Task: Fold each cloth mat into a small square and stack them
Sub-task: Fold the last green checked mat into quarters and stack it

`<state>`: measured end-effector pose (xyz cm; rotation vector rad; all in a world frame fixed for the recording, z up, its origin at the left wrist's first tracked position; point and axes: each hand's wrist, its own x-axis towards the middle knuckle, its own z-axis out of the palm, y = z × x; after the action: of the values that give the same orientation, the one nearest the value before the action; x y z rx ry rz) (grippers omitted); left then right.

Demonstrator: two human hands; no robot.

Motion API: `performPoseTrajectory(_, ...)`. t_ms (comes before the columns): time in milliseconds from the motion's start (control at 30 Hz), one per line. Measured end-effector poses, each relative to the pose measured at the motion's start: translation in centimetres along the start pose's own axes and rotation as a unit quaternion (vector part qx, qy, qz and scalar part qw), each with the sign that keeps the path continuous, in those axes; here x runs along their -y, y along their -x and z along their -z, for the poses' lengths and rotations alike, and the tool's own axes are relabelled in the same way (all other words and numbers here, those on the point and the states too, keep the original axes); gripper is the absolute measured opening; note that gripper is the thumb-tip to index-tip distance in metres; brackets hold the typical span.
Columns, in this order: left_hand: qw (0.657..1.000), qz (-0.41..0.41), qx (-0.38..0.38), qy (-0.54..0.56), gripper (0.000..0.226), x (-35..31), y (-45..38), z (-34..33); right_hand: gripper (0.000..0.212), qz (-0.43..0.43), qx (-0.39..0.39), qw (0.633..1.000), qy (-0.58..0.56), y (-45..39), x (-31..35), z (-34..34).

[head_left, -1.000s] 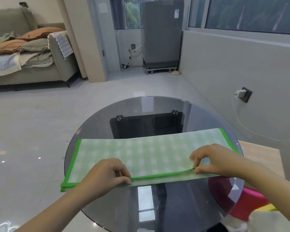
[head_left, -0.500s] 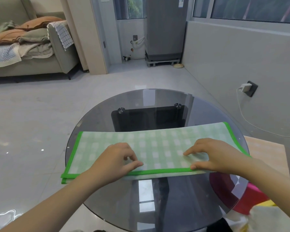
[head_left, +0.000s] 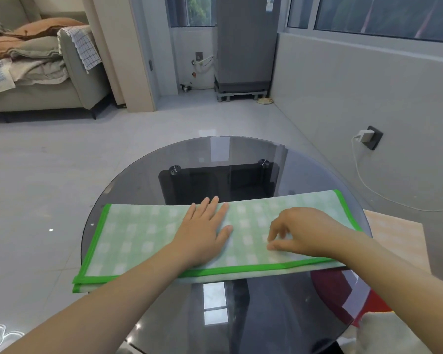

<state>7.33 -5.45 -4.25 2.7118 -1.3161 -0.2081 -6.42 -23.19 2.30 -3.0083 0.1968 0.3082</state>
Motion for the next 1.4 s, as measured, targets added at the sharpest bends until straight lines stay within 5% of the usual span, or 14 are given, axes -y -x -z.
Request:
performPoseTrajectory(167,1.0,0.002,-0.017,-0.013,0.06,0.1,0.0,-0.5,0.035,0.027,-0.118,0.993,-0.001,-3.5,1.0,-2.1)
performPoseTrajectory(367,0.999,0.003,-0.034,-0.017,0.088,0.1,0.0,-0.7,0.053,-0.001,-0.088,0.995,-0.047,-5.9,0.4,-5.1)
performPoseTrajectory(700,0.999,-0.001,-0.041,-0.013,0.085,0.1,0.0,-0.7,0.059,-0.138,-0.081,0.986,-0.044,-3.1,-8.4,-5.2)
performPoseTrajectory(1067,0.999,0.003,-0.04,-0.018,0.087,-0.2,0.1,-0.6,0.059,-0.151,-0.086,0.984,-0.048,-3.0,-8.2,-4.8)
performPoseTrajectory(1267,0.999,-0.001,-0.037,-0.006,0.087,-0.3,0.0,-0.6,0.053,-0.051,-0.144,0.982,-0.11,-5.0,-1.6,-3.7)
performPoseTrajectory(1400,0.999,0.005,-0.035,-0.005,0.061,-0.2,-0.3,-0.6,0.051,0.01,-0.122,0.97,-0.211,-6.5,3.0,-4.1)
